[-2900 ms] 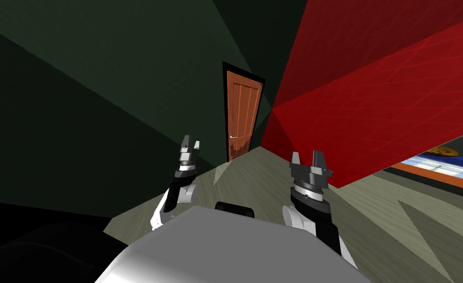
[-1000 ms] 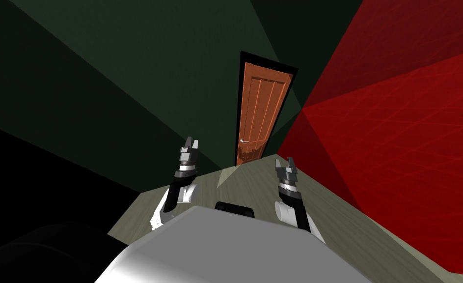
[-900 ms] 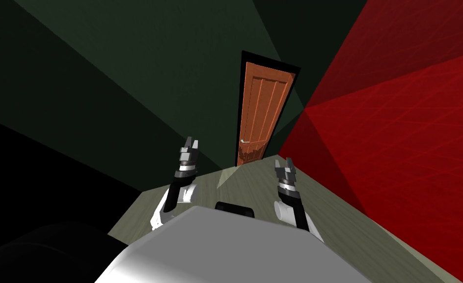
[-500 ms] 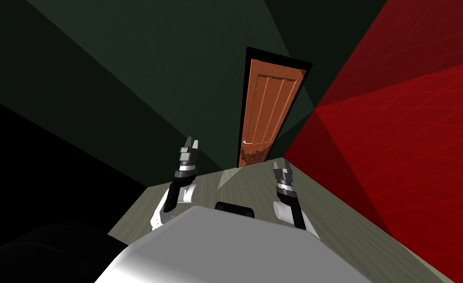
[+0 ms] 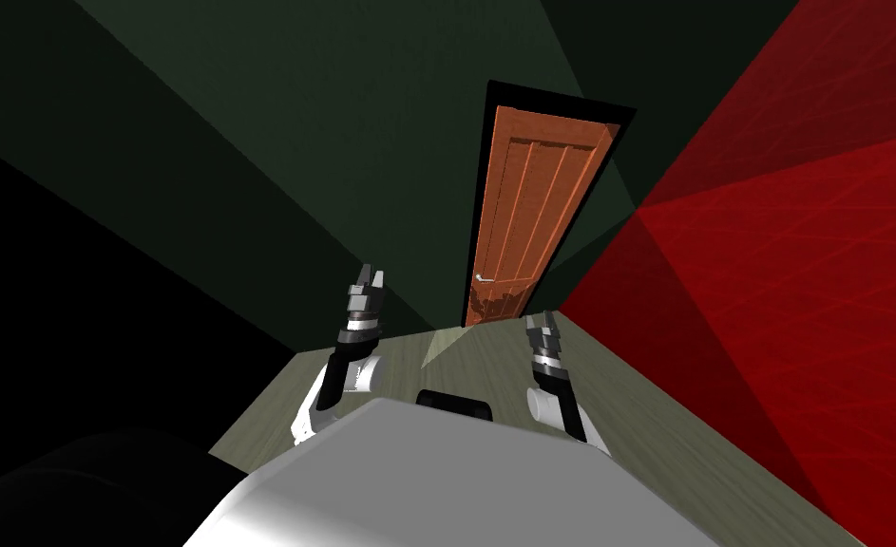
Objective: Pull the door open
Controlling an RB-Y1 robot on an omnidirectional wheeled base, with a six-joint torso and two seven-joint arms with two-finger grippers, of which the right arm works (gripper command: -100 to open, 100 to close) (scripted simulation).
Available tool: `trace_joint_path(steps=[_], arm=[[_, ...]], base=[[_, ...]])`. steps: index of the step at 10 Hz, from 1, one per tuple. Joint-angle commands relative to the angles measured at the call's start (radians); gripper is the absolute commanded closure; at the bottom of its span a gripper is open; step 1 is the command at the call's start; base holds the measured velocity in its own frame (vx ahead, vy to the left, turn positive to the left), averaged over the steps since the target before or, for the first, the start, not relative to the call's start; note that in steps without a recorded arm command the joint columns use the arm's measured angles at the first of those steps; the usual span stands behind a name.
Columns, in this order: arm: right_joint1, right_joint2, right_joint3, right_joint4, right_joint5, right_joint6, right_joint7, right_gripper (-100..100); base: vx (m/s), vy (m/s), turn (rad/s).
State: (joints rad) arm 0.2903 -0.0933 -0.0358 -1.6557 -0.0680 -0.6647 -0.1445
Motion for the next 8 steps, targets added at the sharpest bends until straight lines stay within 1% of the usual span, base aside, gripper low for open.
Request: trace_joint_path(steps=[1,7,8], arm=[[-0.017,-0.005,-0.002,0.047,-0.008,-0.008,0.001,-100],[-0.084,-0.023,-0.009,0.228,-0.043,-0.037,0.003,-100],[-0.095,-0.026,-0.01,0.252,-0.048,-0.041,0.003,-100]], base=[[0.067,-0.036,0.203],[0.081,-0.064,0.167],[0.083,-0.066,0.148]])
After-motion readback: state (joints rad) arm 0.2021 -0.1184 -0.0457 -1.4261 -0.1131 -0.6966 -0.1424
